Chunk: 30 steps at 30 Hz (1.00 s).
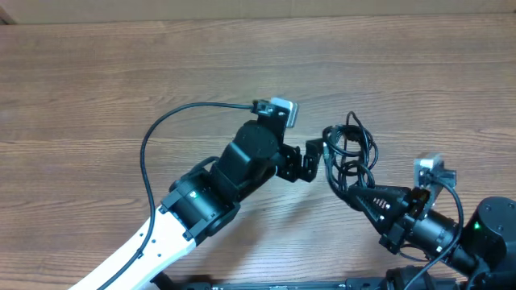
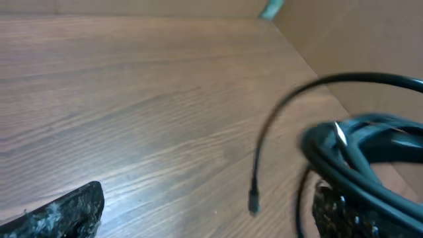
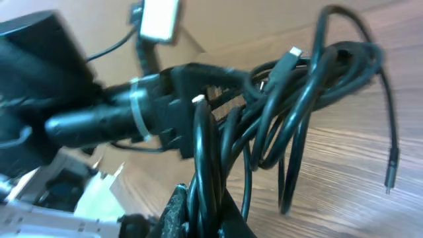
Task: Untangle cables
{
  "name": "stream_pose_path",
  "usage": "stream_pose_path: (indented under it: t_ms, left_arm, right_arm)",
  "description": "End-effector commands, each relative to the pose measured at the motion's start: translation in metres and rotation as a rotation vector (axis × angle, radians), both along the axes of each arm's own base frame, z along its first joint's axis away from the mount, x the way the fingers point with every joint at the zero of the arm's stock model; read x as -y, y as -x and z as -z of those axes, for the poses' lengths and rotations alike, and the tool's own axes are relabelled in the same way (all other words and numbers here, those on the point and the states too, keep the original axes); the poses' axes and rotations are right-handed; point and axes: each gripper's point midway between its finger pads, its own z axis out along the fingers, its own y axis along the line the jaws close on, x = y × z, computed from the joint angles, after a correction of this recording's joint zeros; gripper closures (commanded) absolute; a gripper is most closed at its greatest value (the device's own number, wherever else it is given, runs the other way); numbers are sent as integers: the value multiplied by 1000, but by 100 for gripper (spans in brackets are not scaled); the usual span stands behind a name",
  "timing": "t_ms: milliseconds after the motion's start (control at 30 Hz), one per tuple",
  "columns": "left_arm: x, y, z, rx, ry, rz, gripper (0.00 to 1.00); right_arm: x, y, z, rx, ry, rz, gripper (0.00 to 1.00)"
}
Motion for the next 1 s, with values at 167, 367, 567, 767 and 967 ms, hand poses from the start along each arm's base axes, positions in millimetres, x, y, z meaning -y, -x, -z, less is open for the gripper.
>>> stream_pose_path:
  t_ms: [167, 367, 567, 767, 967]
  left_arm:
    - [-17, -18, -26, 89, 23, -92, 0]
    - [-23, -23, -27, 93, 25, -115, 0]
    - [-25, -5, 2, -1, -69, -38, 0]
    - [-6, 32, 15, -22, -126, 244, 0]
    - [2, 41, 10, 4, -110, 326, 0]
  right_arm:
    - [-18, 26, -14, 112, -8, -203, 96]
    - [-16, 24, -12, 108, 1, -184, 96]
    - [38, -20, 30, -139, 80, 289, 96]
    - [44, -24, 31, -218, 8, 371, 96]
    - [18, -3, 29, 11, 186, 70, 96]
